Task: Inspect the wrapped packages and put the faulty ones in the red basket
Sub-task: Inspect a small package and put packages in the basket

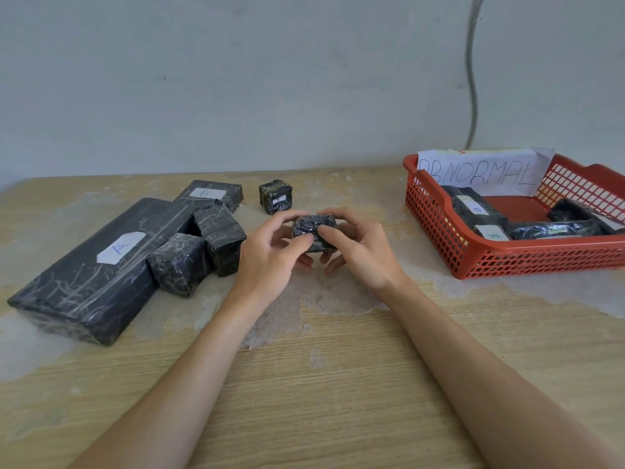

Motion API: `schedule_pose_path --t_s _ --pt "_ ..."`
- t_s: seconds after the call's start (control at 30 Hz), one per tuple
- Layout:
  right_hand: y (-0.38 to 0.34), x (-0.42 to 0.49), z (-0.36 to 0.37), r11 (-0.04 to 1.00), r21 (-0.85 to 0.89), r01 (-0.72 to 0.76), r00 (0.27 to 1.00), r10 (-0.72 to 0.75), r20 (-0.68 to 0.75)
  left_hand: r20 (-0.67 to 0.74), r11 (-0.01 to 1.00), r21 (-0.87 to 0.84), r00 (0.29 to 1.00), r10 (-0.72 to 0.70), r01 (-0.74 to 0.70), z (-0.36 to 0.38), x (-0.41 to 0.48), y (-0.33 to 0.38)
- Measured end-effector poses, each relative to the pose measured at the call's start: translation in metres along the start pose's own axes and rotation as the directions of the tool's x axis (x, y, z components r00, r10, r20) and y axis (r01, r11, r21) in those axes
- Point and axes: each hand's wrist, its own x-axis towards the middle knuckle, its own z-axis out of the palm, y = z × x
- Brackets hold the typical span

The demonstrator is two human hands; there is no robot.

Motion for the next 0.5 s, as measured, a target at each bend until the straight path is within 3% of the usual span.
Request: schedule_pose_path --t_s 0.2,0.33,0.4,0.5 --pt "-0.0064 0.0006 -0.0004 0.993 0.093 -0.066 0.998 0.067 -0.013 0.113 0.99 -0.129 0.993 -0.047 0.061 -0.0022 0.0002 0.0049" --pt "-0.0099 -0.0001 0.0007 0.977 0.172 -0.126 0.992 0.12 0.043 0.157 0.989 -0.124 0.986 -0.062 0.082 -0.0008 0.0018 0.0044" --pt "-0.0084 -0.0011 0.0009 0.988 0.11 -0.111 0.993 0.105 0.057 0.184 0.988 -0.114 0.979 -0.087 0.109 0.0 0.001 0.0048" --pt "-0.0021 -0.0015 0.001 0.99 -0.138 -0.022 1.0 0.02 -0.018 0.172 0.978 -0.163 0.98 -0.102 0.13 0.0004 0.0017 0.003"
